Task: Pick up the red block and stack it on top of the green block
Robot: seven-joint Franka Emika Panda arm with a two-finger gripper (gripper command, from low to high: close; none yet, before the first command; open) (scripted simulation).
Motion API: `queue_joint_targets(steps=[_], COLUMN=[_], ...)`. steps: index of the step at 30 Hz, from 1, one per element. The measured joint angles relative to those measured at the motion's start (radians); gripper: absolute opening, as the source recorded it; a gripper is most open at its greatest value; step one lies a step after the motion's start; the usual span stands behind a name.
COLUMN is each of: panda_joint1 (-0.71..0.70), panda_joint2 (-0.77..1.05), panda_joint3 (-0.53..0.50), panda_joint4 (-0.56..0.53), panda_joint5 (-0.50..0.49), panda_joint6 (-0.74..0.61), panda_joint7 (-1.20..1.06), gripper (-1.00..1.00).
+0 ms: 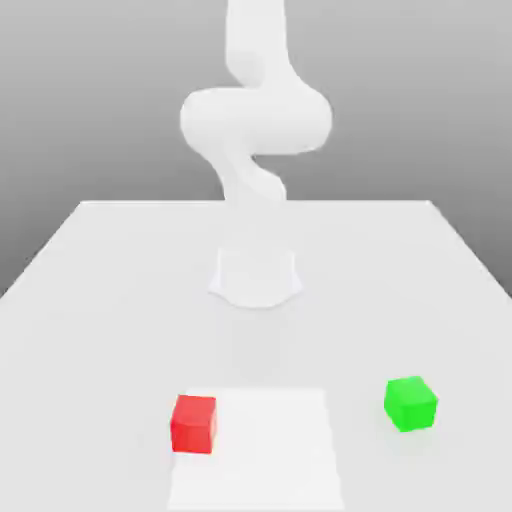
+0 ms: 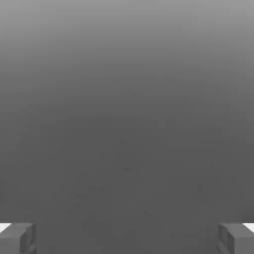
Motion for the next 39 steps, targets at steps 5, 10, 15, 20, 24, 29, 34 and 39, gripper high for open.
queue_joint_targets(steps=[5,10,15,20,24,29,34,39], panda_joint1=[-0.018,-0.037,-0.053,-0.083,-0.107,-0.127,-0.129,-0.119], panda_joint2=[0.189,0.370,0.551,0.733,0.878,0.977,0.979,0.821], panda_joint3=[-0.024,-0.051,-0.079,-0.091,-0.062,-0.037,-0.035,-0.054], panda_joint4=[-0.092,-0.181,-0.270,-0.356,-0.354,-0.340,-0.340,-0.364], panda_joint5=[-0.014,-0.020,-0.014,0.016,0.051,0.072,0.070,0.031], panda_joint6=[0.104,0.203,0.303,0.404,0.518,0.601,0.602,0.469], panda_joint7=[-0.016,-0.038,-0.068,-0.115,-0.144,-0.160,-0.158,-0.130], gripper=[0.00,0.00,0.00,0.00,0.00,-1.00,-1.00,-1.00])
